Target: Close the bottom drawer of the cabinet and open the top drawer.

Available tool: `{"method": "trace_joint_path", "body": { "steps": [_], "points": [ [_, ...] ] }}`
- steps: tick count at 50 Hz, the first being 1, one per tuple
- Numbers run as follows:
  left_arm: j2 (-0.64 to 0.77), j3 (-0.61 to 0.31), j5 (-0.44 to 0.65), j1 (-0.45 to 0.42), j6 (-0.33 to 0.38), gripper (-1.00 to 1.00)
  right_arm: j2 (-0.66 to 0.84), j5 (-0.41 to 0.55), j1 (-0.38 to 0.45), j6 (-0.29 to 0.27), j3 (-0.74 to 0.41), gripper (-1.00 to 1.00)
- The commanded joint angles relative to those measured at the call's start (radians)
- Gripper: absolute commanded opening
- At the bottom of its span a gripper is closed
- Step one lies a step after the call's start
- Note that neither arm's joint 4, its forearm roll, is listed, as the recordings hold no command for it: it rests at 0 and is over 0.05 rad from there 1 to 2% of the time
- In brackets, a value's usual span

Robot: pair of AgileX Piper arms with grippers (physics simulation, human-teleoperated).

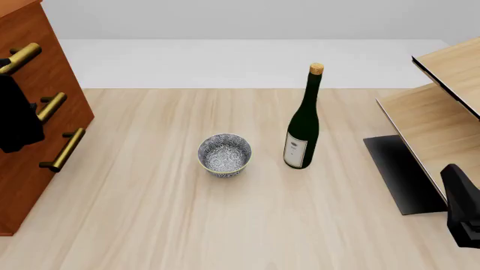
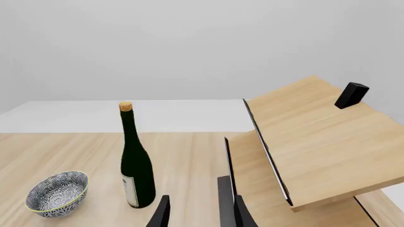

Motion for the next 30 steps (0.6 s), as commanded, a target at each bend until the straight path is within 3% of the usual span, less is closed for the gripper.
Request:
{"method": "trace_joint_path", "body": {
  "steps": [1,30],
  "points": [
    [0.014,-0.008,-0.013,0.026,0.005,1.00,-0.003,0.002,0.004,-0.002,0.001,1.00],
    [-0.001,-0.007,0.007,0.083,-0.005,1.00,-0.003,0.001,0.012,-0.008,0.001,1.00]
  ]
}}
